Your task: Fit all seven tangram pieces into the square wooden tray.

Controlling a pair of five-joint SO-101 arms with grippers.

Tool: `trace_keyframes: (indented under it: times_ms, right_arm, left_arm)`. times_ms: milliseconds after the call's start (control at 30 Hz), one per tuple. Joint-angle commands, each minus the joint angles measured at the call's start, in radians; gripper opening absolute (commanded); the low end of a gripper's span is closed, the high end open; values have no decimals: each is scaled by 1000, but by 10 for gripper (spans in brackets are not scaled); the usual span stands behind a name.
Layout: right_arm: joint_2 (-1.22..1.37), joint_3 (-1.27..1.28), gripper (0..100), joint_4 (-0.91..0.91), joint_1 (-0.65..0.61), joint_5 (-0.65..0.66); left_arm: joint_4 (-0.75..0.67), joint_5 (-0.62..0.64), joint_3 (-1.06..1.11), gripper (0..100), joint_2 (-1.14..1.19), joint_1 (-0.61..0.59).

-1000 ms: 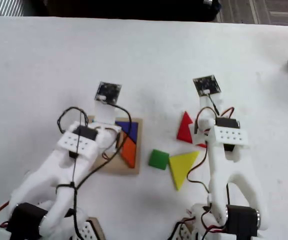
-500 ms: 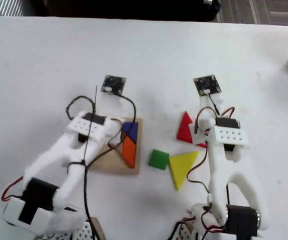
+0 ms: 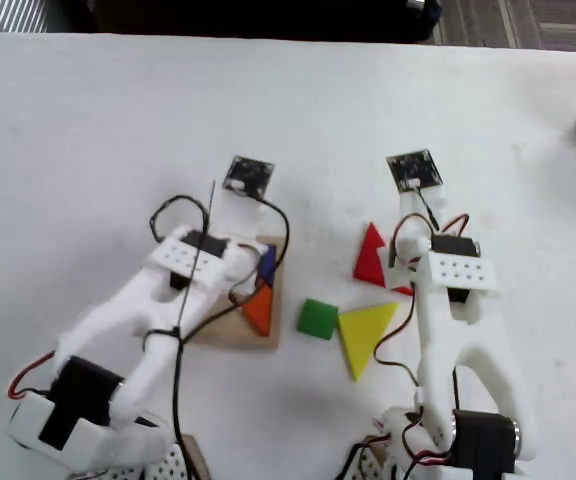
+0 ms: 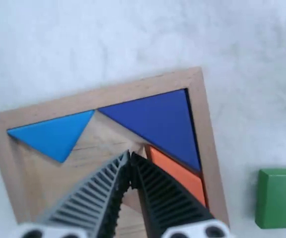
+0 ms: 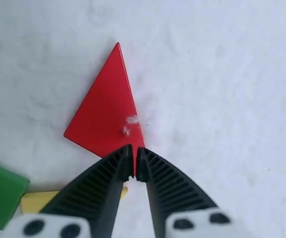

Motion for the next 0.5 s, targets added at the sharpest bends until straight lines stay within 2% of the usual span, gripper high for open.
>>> trace_keyframes:
  times_ms: [0, 233, 467]
  right_arm:
    - [-38, -6, 17, -19, 4, 3]
    - [-36, 0, 17, 1, 7, 34]
    - [-35, 8, 17, 51, 73, 77]
  left_arm:
    - [-20, 8, -32, 21, -2, 7]
    - [3, 9, -91, 21, 70, -48]
    - [11, 8, -115, 21, 94, -45]
